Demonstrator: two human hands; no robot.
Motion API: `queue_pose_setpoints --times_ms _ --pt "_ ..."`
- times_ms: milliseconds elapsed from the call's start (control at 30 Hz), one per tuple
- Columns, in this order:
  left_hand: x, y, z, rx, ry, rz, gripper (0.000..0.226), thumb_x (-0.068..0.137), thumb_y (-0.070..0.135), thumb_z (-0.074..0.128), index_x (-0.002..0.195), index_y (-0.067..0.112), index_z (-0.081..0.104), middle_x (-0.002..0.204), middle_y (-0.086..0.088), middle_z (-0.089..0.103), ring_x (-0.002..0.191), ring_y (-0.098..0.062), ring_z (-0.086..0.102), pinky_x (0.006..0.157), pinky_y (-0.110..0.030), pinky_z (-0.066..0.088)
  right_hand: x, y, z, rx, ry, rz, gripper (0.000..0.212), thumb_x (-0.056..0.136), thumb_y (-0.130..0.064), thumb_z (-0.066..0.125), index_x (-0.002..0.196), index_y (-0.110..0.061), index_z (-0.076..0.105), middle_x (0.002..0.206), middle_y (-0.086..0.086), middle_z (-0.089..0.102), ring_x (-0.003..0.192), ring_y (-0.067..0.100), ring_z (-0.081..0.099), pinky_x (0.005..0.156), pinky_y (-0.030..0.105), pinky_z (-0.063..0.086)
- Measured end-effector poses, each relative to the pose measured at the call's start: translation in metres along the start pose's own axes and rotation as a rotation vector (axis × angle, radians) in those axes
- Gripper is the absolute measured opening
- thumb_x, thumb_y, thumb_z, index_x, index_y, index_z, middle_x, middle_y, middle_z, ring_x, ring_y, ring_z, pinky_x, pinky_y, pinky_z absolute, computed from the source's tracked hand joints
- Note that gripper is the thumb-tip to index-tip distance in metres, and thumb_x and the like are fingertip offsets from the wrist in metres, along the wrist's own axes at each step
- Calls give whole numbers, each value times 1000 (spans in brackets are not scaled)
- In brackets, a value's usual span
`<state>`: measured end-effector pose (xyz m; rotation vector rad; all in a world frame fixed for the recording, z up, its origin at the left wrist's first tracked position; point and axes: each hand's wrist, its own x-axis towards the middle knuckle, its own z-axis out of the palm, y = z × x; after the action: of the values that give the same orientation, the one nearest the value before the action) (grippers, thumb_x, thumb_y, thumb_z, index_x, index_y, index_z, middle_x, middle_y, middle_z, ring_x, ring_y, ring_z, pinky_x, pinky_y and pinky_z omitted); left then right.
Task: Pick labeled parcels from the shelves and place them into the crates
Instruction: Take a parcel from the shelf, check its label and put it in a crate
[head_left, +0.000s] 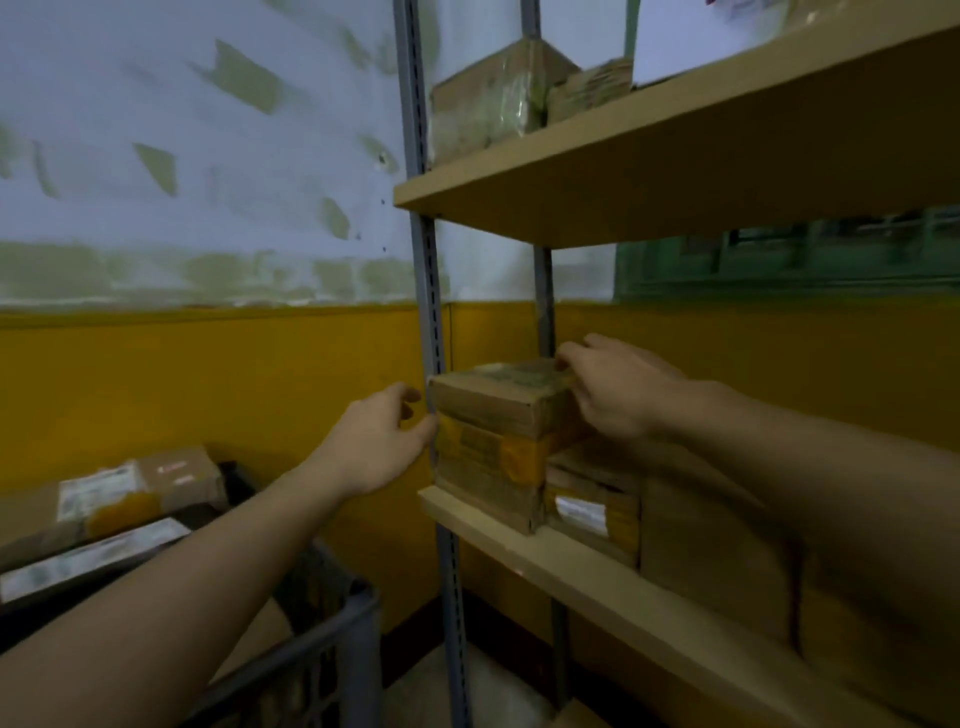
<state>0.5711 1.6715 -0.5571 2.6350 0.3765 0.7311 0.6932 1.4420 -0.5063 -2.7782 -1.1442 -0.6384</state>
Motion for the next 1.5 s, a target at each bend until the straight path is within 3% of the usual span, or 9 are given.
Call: queue_pose_setpoints --times_ms 333,433,500,733,900,1000,1233,1333,1500 --pt "64 -1 69 -822 59 -498 109 80 85 47 162 21 17 166 -4 25 150 -34 28 118 -55 28 84 68 42 641 -94 640 71 105 -53 41 160 -14 18 161 17 31 137 43 42 105 51 46" --pt "68 4 74 -1017 -23 -426 100 79 78 57 158 26 26 160 -3 34 145 -30 34 114 -53 30 90 77 52 765 -168 665 48 104 -51 46 117 -7 60 105 16 64 88 32 63 81 44 53" --pt "71 5 78 -1017 -11 -417 96 81 70 64 157 26 25 158 -4 37 143 -30 36 113 -52 32 93 79 57 832 -162 670 40 103 -45 52 87 -10 61 79 12 60 69 27 59 70 39 53" --pt "60 17 56 -1054 219 -230 106 63 66 76 153 30 35 149 1 47 134 -22 46 111 -52 43 99 62 18 835 113 558 27 95 -33 65 77 -14 59 78 9 61 73 25 61 70 35 50" --pt "40 18 -1 -940 395 -102 116 55 86 74 152 33 37 146 1 45 133 -24 47 108 -52 47 86 40 -19 932 62 518 46 96 -55 56 113 -14 66 109 12 67 99 30 68 93 44 57" --pt "14 3 -27 -893 423 -80 123 48 90 70 152 34 38 145 2 45 133 -23 47 108 -53 46 63 8 -23 966 88 490 45 95 -54 58 111 -13 62 112 13 66 101 31 67 95 47 56" --pt "-24 -55 -58 -1075 414 -58 75 82 58 73 148 35 44 140 7 54 118 -10 57 79 -31 47 21 -76 -22 1073 252 448 49 96 -49 61 132 -18 49 117 5 56 102 25 58 89 46 54" --pt "-11 -69 -86 -1185 383 -122 53 94 39 68 144 33 50 131 5 64 102 -6 69 73 -31 54 29 -102 -29 1159 255 509 35 95 -45 64 118 -21 56 113 6 58 98 25 58 88 49 56" --pt "17 -82 -173 -1266 318 -268 63 90 41 69 148 32 47 133 -1 66 109 -24 71 81 -43 60 46 -147 -77 1329 -92 657 33 94 -39 68 110 -12 57 106 10 62 93 28 63 75 48 62"
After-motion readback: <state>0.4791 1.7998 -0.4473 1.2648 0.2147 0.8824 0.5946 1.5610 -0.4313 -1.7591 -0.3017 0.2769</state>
